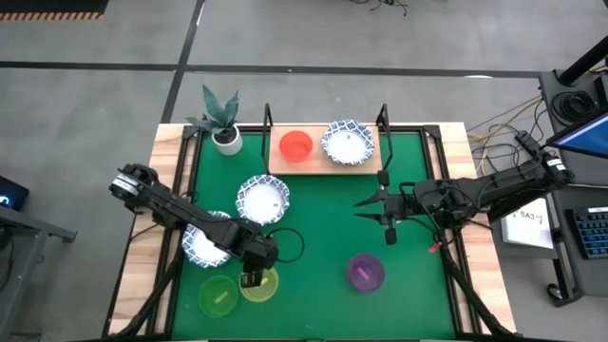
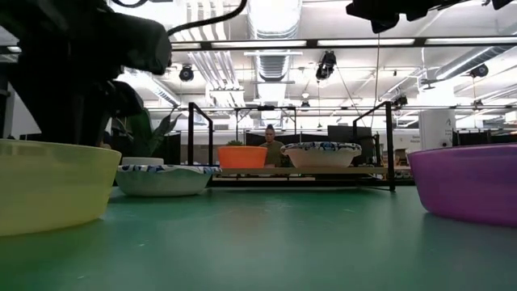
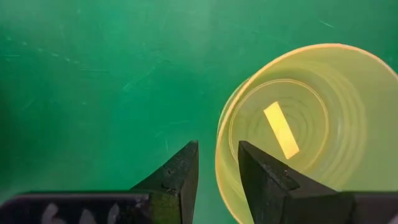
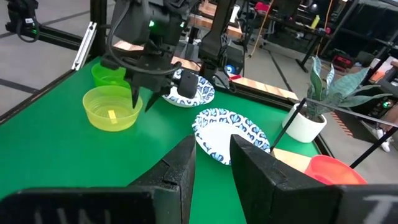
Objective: Place and stack bowls onto a shelf
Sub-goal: Stack the yellow bowl on top of the orange bowl on the shelf
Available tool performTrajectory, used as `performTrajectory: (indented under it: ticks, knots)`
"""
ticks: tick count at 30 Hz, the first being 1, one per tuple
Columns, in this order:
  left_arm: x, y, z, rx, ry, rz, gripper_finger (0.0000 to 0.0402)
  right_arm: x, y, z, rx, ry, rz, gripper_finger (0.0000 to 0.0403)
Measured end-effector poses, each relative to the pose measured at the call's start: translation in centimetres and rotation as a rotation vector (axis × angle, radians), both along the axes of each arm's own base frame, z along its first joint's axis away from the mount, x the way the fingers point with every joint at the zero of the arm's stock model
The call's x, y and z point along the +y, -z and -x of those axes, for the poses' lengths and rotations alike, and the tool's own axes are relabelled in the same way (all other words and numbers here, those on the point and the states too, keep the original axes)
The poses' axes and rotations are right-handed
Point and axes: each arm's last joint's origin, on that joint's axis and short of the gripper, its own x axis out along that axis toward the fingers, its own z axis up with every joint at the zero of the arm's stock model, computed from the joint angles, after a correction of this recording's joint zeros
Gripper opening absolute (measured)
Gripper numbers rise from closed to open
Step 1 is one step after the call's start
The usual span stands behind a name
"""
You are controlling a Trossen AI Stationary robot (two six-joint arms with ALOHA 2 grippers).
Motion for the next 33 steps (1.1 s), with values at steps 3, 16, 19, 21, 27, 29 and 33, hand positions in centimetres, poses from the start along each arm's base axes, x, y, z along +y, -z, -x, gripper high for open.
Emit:
performTrajectory:
  ticks: [3, 16, 19, 21, 27, 29, 33]
  knots:
    - [-0.1, 0.5, -0.2, 0.009, -0.004, -0.003, 0.0085, 0.0, 0.0, 0.0, 0.000, 0.000, 0.000, 0.0091]
    - [-0.2, -0.1, -0.7, -0.002, -0.018, 0.007, 0.0002, 0.0, 0.0, 0.0, 0.001, 0.001, 0.001, 0.0087]
    - [0.1, -1.3, -1.3, -0.032, -0.013, 0.018, 0.0001, 0.0, 0.0, 0.0, 0.001, 0.001, 0.001, 0.0087]
    - [0.4, -2.6, -1.9, -0.071, -0.005, 0.025, 0.0001, 0.0, 0.0, 0.0, 0.001, 0.001, 0.001, 0.0089]
    - [2.5, -8.6, -3.8, -0.139, 0.060, 0.002, 0.0000, 0.0, 0.0, 0.0, 0.003, 0.001, 0.001, 0.0091]
    - [3.7, -10.9, -4.5, -0.187, 0.088, -0.013, 0.0000, 0.0, 0.0, 0.0, 0.003, 0.001, 0.002, 0.0091]
    - [7.1, -14.9, -5.5, -0.294, 0.120, -0.088, 0.0000, 0.0, 0.0, 0.0, 0.003, 0.001, 0.005, 0.0091]
